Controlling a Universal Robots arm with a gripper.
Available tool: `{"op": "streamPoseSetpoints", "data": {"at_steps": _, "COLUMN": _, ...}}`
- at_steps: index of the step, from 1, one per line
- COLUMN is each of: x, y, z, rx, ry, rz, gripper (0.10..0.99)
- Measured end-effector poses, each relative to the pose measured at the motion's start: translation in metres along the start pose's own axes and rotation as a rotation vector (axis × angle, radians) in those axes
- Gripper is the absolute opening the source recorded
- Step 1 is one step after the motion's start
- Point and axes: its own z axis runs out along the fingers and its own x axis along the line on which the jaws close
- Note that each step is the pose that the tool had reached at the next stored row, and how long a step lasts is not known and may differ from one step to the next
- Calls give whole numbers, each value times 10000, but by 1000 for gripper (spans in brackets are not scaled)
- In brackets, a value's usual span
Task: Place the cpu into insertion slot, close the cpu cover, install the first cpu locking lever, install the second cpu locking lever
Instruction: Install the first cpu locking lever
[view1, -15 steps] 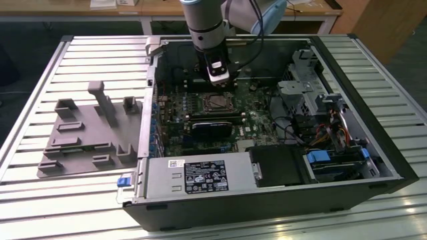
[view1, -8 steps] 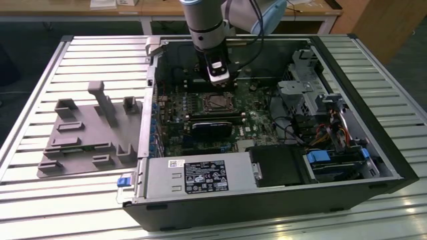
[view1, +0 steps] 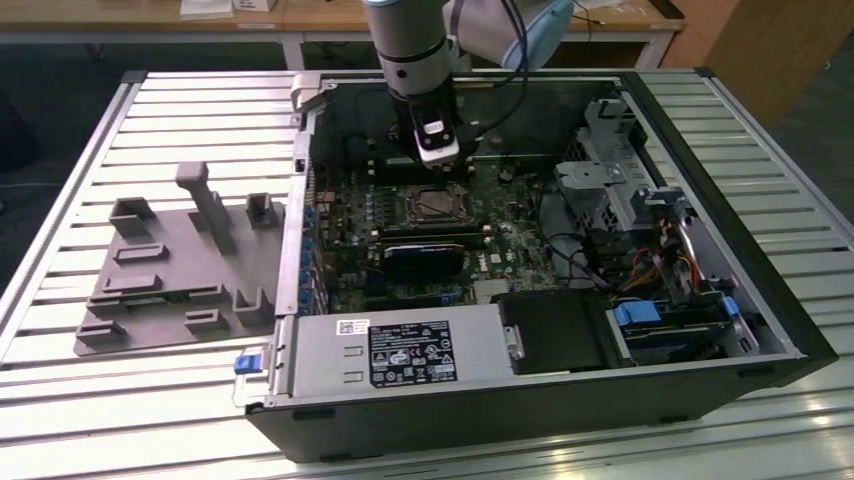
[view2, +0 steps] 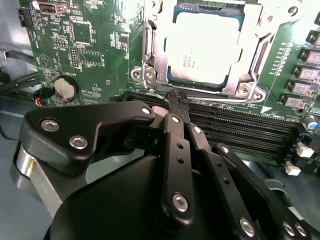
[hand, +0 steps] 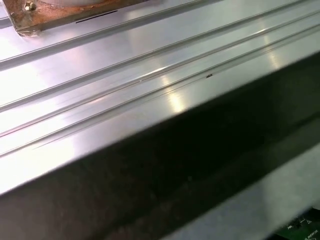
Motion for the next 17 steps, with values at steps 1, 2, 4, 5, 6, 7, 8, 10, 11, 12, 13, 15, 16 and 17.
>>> {"op": "streamPoseSetpoints", "data": {"at_steps": 1, "x": -1, "y": -3, "z": -1, "rx": 1, "ry": 0, "rz": 1, "gripper": 102}}
{"op": "streamPoseSetpoints", "data": {"at_steps": 2, "x": -2, "y": -5, "z": -1, "rx": 3, "ry": 1, "rz": 1, "gripper": 102}}
{"op": "streamPoseSetpoints", "data": {"at_steps": 4, "x": -3, "y": -8, "z": -1, "rx": -5, "ry": -4, "rz": 3, "gripper": 102}}
{"op": "streamPoseSetpoints", "data": {"at_steps": 5, "x": -3, "y": -10, "z": 2, "rx": -17, "ry": -14, "rz": 4, "gripper": 102}}
{"op": "streamPoseSetpoints", "data": {"at_steps": 6, "x": -3, "y": -11, "z": 5, "rx": -34, "ry": -29, "rz": 4, "gripper": 102}}
{"op": "streamPoseSetpoints", "data": {"at_steps": 7, "x": -3, "y": -13, "z": 10, "rx": -52, "ry": -50, "rz": 3, "gripper": 102}}
{"op": "streamPoseSetpoints", "data": {"at_steps": 8, "x": -2, "y": -14, "z": 15, "rx": -71, "ry": -75, "rz": 2, "gripper": 102}}
{"op": "streamPoseSetpoints", "data": {"at_steps": 10, "x": 0, "y": -16, "z": 24, "rx": -100, "ry": -115, "rz": 0, "gripper": 102}}
{"op": "streamPoseSetpoints", "data": {"at_steps": 11, "x": 0, "y": -17, "z": 26, "rx": -109, "ry": -132, "rz": 0, "gripper": 102}}
{"op": "streamPoseSetpoints", "data": {"at_steps": 12, "x": 0, "y": -17, "z": 28, "rx": -115, "ry": -143, "rz": -1, "gripper": 102}}
{"op": "streamPoseSetpoints", "data": {"at_steps": 13, "x": 0, "y": -17, "z": 29, "rx": -120, "ry": -151, "rz": -2, "gripper": 102}}
{"op": "streamPoseSetpoints", "data": {"at_steps": 15, "x": 0, "y": -19, "z": 31, "rx": -127, "ry": -163, "rz": -2, "gripper": 102}}
{"op": "streamPoseSetpoints", "data": {"at_steps": 16, "x": -1, "y": -20, "z": 30, "rx": -129, "ry": -167, "rz": -2, "gripper": 102}}
{"op": "streamPoseSetpoints", "data": {"at_steps": 17, "x": -2, "y": -22, "z": 30, "rx": -132, "ry": -171, "rz": -2, "gripper": 102}}
